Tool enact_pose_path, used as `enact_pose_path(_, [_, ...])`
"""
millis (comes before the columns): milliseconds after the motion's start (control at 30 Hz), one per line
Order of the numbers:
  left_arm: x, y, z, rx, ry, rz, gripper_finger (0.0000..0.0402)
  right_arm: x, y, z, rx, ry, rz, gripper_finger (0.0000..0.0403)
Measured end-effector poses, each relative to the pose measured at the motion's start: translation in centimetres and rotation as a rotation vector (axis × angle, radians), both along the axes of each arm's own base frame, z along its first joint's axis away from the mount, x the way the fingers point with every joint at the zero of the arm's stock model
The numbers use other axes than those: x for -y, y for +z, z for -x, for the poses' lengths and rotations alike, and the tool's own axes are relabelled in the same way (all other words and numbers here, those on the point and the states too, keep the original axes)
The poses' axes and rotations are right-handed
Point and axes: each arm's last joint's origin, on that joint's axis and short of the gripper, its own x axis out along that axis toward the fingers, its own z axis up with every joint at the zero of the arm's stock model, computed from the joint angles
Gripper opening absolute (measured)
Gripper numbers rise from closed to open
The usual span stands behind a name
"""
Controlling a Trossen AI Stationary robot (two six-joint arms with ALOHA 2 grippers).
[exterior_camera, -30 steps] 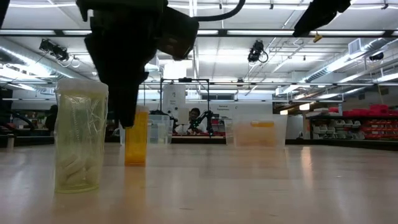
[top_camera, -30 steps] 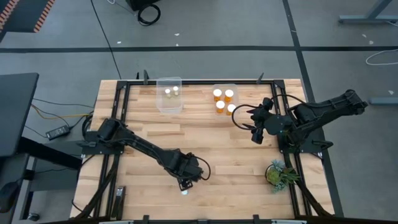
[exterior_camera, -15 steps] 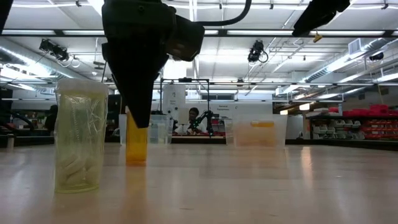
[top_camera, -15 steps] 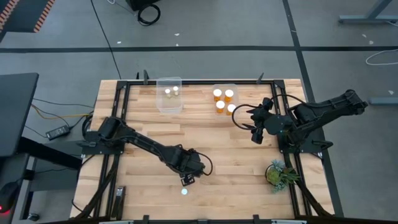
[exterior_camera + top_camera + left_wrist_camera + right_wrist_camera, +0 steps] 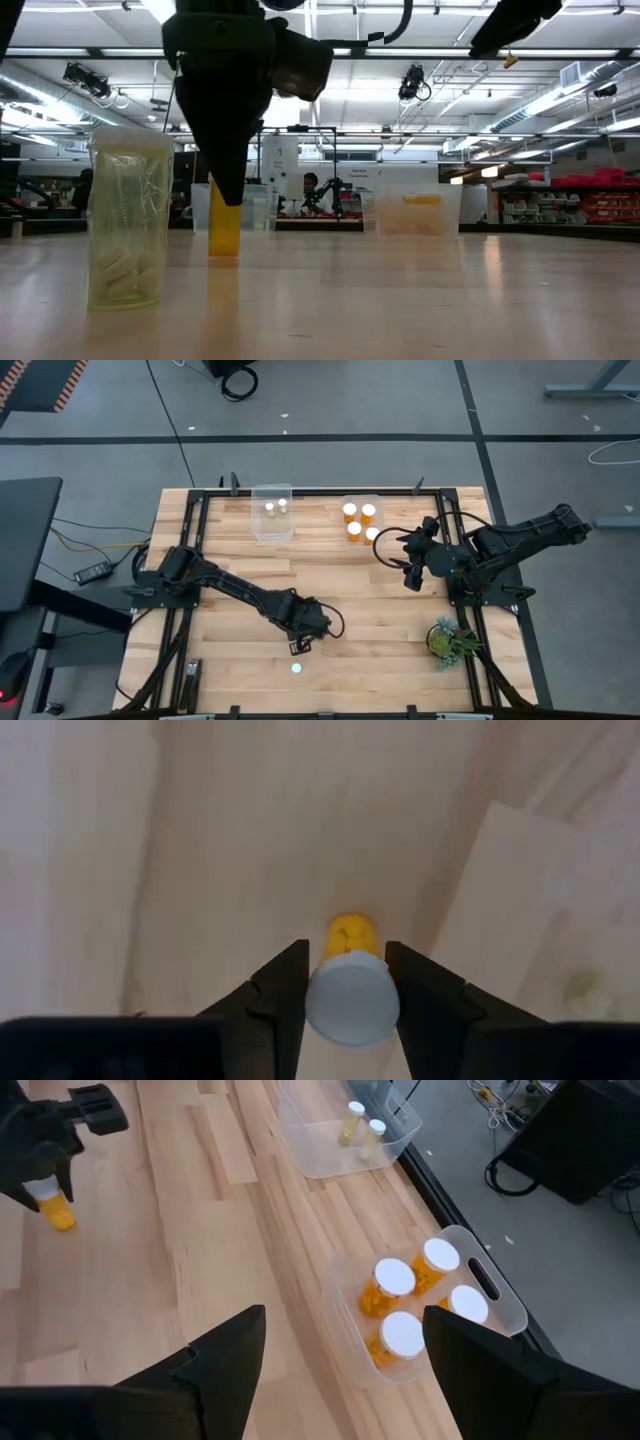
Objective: Pick and place medicine bottles into bin by pill shape (circle, oval)
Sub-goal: Put the small orange pill bottle into the left transparent bin
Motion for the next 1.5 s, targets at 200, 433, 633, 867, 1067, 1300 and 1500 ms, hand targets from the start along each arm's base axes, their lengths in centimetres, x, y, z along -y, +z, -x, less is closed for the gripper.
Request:
enact_pose_path(200, [-2.3, 0.9, -1.2, 0.017, -0.047, -0.014, 0.0119, 0.2, 0.1, -0.1, 0.013, -0.015, -0.005, 0.0277])
enact_pose_path(433, [-6.8, 4.5, -2.8, 0.02, -0.076, -0.049, 0.0128, 0.4, 0.3, -0.4, 0.051, -0.045, -0.031, 0.0277])
enact_pose_path(633, [-11.3, 8.7, -3.5, 0.046, -0.06, -0.116, 0.0129, 0.4, 0.3, -0.4, 0.077, -0.079, -0.077, 0.0277])
enact_pose_path(867, [-17.0, 12.6, -2.8, 0.034, 0.01, -0.27, 0.0124, 0.4, 0.3, -0.4, 0.104, -0.114, -0.129, 0.0277])
enact_pose_path(1067, [-22.5, 13.2, -1.2, -0.055, 0.168, -0.416, 0.0132, 0.4, 0.2, -0.4, 0.126, -0.144, -0.166, 0.0277])
enact_pose_path(1300, [-28.2, 11.2, 1.2, -0.169, 0.328, -0.397, 0.0126, 0.4, 0.2, -0.4, 0.142, -0.166, -0.194, 0.0277])
enact_pose_path(1500, [-30.8, 8.0, 3.3, -0.272, 0.391, -0.278, 0.0135, 0.4, 0.2, -0.3, 0.148, -0.175, -0.205, 0.0277])
